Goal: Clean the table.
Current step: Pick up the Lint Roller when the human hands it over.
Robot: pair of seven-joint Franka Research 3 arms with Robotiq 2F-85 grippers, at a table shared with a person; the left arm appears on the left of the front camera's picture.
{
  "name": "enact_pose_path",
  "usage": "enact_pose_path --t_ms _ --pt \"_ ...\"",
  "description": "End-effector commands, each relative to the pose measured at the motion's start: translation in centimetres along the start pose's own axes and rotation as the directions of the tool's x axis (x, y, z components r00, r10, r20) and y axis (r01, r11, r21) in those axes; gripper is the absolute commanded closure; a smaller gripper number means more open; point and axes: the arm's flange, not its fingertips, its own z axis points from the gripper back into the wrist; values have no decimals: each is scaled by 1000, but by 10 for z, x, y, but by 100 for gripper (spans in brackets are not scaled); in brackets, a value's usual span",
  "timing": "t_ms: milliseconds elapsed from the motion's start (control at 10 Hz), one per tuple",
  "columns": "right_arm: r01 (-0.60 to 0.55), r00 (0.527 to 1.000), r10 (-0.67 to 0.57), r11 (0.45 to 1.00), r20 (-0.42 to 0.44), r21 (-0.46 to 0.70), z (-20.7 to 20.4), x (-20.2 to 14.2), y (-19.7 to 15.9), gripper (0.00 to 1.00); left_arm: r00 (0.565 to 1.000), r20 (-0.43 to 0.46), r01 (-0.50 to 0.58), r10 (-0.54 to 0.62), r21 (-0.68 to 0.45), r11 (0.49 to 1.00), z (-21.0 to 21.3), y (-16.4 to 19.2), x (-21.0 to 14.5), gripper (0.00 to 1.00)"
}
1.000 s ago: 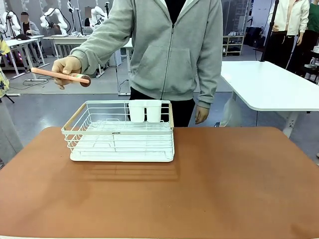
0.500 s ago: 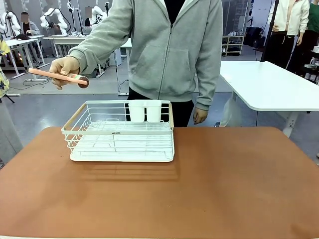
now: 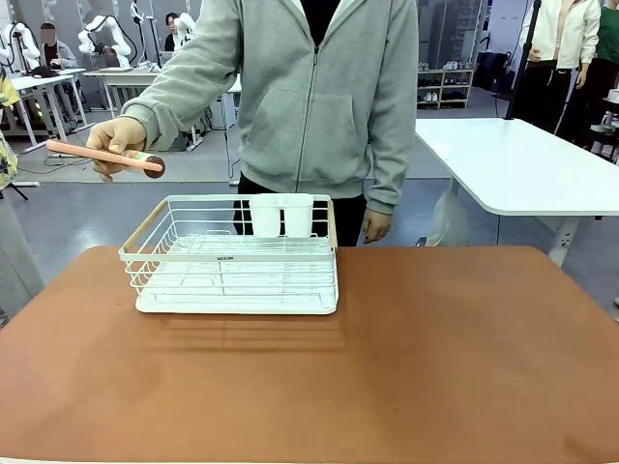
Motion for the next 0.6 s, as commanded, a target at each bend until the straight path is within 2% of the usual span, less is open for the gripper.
enact_pose_path --t_ms 0,200,500 --pt "0 1000 0 1000 4 12 1 0 2 0 995 -21 -97 99 71 993 -19 -14 -3 0" --pt "0 1000 0 1000 4 12 1 0 2 0 986 25 -169 168 62 984 -38 -17 -6 0" --pt "0 1000 0 1000 4 12 1 0 2 0 975 58 -219 213 126 968 -69 -12 -15 0"
